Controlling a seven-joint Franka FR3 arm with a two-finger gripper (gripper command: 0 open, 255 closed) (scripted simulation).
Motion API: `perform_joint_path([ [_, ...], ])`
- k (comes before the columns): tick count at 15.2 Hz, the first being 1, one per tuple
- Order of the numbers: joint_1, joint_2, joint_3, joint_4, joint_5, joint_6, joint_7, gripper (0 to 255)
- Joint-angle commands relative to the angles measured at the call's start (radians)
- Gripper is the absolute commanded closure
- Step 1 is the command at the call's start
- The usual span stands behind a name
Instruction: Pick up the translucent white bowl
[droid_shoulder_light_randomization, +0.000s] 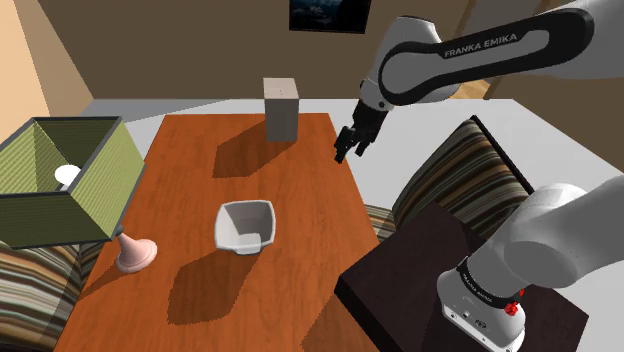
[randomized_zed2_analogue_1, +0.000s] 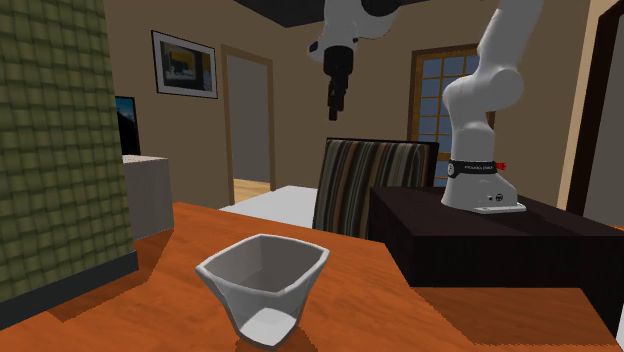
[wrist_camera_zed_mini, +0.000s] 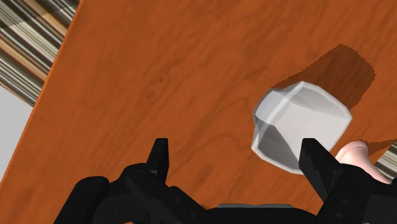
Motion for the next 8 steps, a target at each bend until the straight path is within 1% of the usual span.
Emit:
perform_joint_path([
  [1, 0.012, 0.077, 0.012, 0.014, 0.022, 0.069, -0.001, 0],
  [8, 0.059, 0.34, 0.057, 0.094, 0.098, 0.275, -0.002, 0],
])
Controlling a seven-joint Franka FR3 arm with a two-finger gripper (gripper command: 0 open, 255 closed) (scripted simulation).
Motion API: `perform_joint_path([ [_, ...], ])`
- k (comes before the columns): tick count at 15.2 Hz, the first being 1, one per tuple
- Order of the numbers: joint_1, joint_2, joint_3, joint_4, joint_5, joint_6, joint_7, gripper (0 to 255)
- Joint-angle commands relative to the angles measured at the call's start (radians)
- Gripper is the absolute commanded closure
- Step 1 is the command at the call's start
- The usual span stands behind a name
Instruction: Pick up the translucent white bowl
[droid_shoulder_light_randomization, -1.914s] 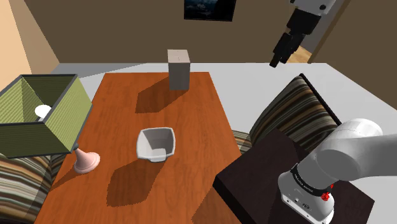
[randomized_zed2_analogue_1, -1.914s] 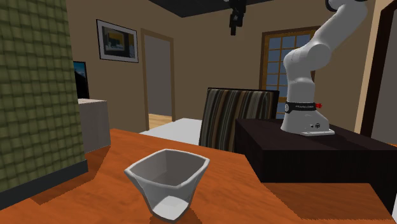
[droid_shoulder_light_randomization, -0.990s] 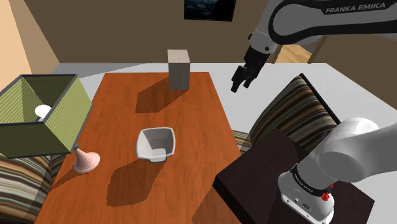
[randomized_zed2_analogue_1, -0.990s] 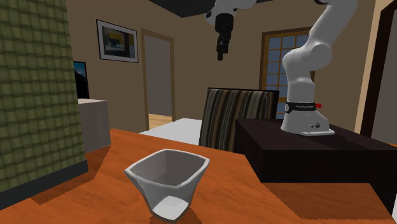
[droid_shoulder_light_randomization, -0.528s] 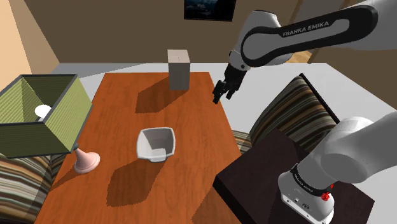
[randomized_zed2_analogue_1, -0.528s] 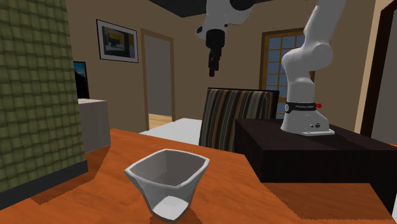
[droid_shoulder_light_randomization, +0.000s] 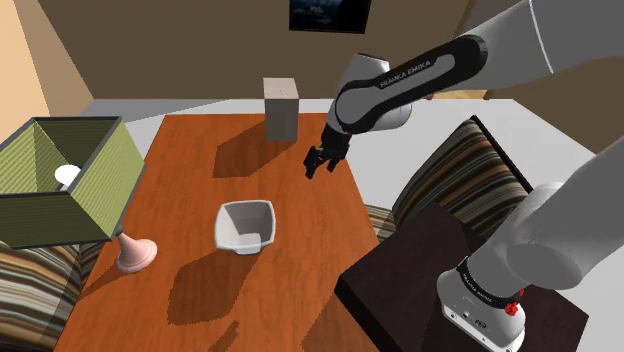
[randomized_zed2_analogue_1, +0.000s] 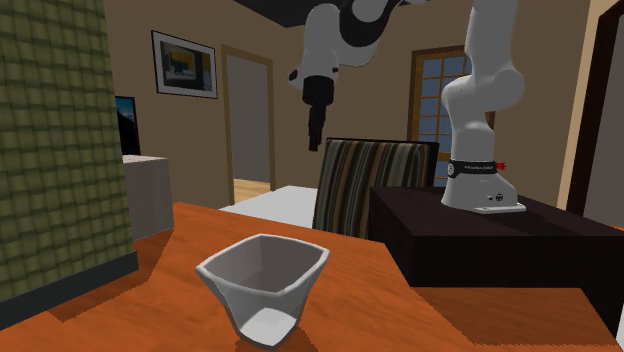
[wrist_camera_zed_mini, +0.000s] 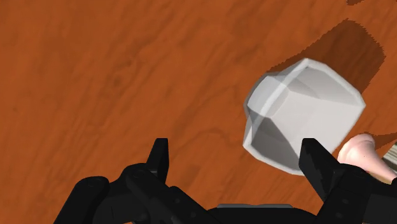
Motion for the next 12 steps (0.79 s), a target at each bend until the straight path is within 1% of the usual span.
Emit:
perform_joint_path([
  [1, 0.015, 0.075, 0.015, 0.028, 0.021, 0.055, 0.004, 0],
  [7, 0.048, 0.31, 0.046, 0.158, 0.06, 0.182, 0.006, 0],
  [12, 0.077, 0.505, 0.062, 0.3, 0.068, 0.254, 0.02, 0],
])
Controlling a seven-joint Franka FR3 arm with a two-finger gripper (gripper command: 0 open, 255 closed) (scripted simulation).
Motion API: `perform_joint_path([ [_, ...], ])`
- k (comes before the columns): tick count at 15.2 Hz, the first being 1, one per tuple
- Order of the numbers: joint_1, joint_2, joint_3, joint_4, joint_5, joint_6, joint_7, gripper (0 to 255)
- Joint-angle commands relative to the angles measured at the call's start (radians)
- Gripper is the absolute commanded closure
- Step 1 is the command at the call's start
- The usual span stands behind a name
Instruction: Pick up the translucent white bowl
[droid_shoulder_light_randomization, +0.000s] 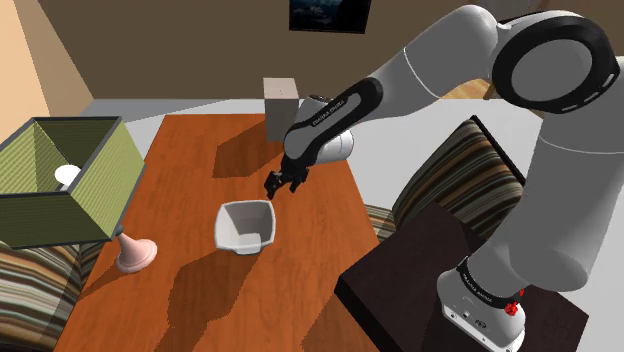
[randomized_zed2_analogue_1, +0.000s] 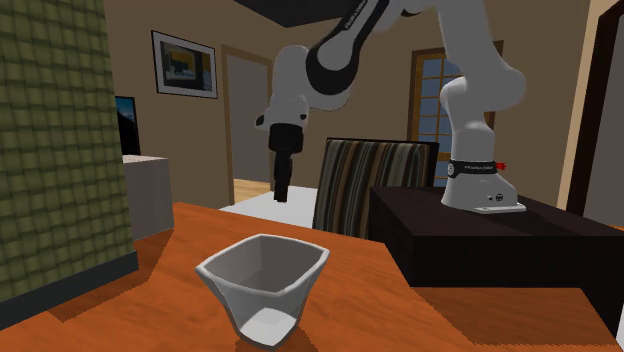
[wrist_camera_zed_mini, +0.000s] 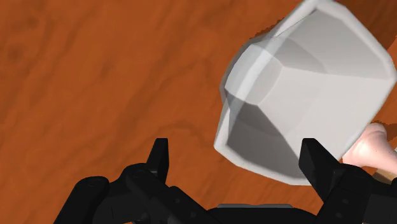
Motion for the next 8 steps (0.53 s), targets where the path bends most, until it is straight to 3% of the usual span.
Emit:
perform_joint_path([
  [1, 0.014, 0.081, 0.006, 0.058, 0.003, 0.031, 0.007, 0],
  [4, 0.032, 0.173, 0.008, 0.14, -0.002, 0.051, 0.019, 0],
  [8, 0.027, 0.222, 0.017, 0.153, 0.008, 0.086, -0.001, 0],
])
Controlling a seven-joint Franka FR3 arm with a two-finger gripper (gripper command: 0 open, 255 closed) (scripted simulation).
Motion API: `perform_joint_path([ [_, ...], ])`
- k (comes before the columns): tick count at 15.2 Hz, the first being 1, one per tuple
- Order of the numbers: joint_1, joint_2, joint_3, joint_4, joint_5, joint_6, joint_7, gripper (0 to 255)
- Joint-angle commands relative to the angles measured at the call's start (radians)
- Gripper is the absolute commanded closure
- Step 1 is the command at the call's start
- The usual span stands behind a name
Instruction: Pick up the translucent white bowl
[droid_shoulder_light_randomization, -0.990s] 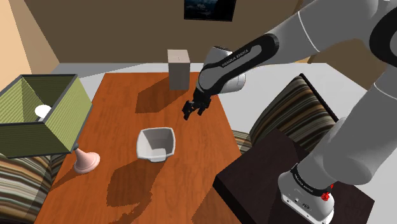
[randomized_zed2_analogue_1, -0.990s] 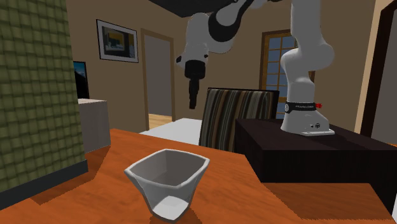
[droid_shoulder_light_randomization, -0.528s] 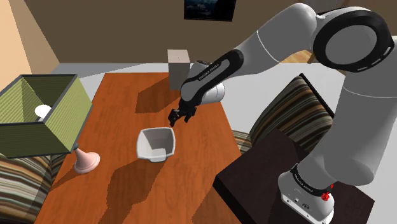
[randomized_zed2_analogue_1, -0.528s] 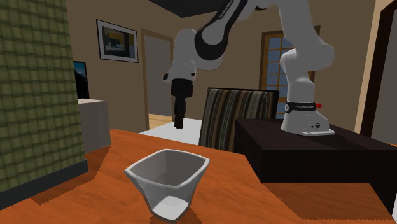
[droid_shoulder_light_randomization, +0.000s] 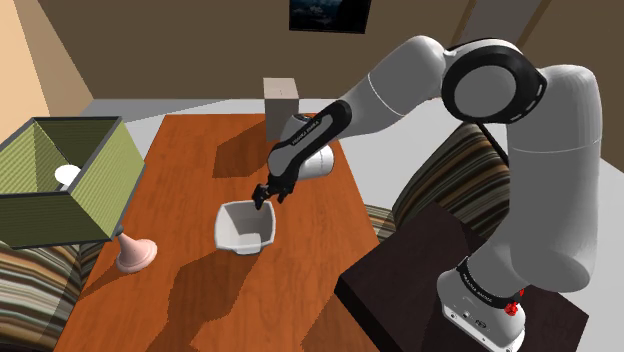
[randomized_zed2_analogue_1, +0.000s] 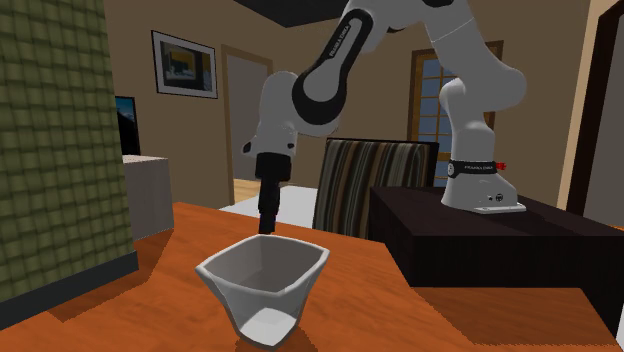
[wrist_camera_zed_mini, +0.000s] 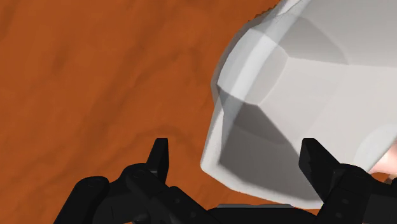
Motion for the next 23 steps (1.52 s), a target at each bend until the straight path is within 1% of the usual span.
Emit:
perform_joint_path([
  [1, -0.002, 0.025, 0.004, 0.008, 0.004, 0.017, -0.009, 0],
  [3, -0.006, 0.057, 0.01, 0.018, 0.009, 0.039, -0.021, 0],
  [5, -0.006, 0.057, 0.01, 0.018, 0.009, 0.039, -0.021, 0],
  [6, -0.007, 0.056, 0.01, 0.017, 0.009, 0.039, -0.022, 255],
  [15, -0.006, 0.057, 0.01, 0.018, 0.009, 0.039, -0.021, 255],
  [23, 0.005, -0.042, -0.008, -0.009, -0.007, -0.031, 0.017, 255],
])
